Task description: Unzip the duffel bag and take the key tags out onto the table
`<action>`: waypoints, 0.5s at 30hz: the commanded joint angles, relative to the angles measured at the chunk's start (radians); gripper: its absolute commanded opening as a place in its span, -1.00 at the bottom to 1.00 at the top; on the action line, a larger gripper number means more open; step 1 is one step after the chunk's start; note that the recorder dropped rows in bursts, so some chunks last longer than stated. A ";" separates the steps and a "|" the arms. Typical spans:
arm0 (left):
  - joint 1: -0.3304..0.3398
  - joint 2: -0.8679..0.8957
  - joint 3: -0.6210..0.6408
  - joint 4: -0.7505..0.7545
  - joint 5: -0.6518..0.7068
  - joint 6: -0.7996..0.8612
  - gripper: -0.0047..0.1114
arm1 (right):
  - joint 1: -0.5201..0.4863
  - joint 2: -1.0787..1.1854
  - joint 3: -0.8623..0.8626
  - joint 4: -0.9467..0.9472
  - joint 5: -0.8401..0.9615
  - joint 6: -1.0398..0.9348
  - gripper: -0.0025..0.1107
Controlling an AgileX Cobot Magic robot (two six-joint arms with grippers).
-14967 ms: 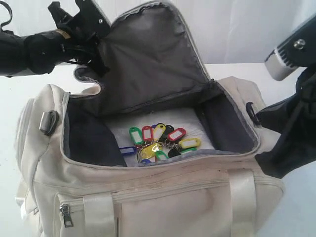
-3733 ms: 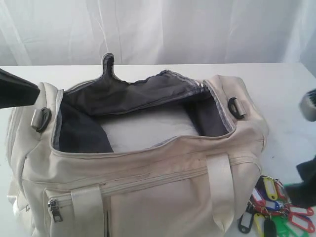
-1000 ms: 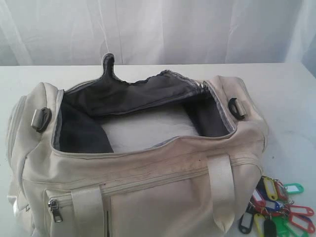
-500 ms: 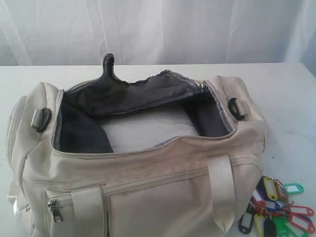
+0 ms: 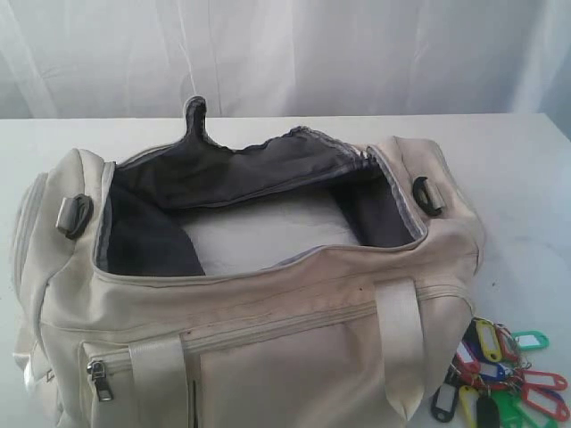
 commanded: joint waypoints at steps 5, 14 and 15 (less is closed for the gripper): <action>-0.017 -0.005 0.001 -0.063 0.017 -0.464 -0.92 | 0.000 -0.005 0.000 -0.002 -0.014 -0.011 -0.96; -0.008 -0.005 0.001 0.000 0.011 -0.549 -0.92 | 0.000 -0.005 0.000 -0.002 -0.014 -0.011 -0.96; -0.008 -0.005 0.001 0.000 0.011 -0.549 -0.92 | 0.000 -0.005 0.000 -0.002 -0.014 -0.011 -0.96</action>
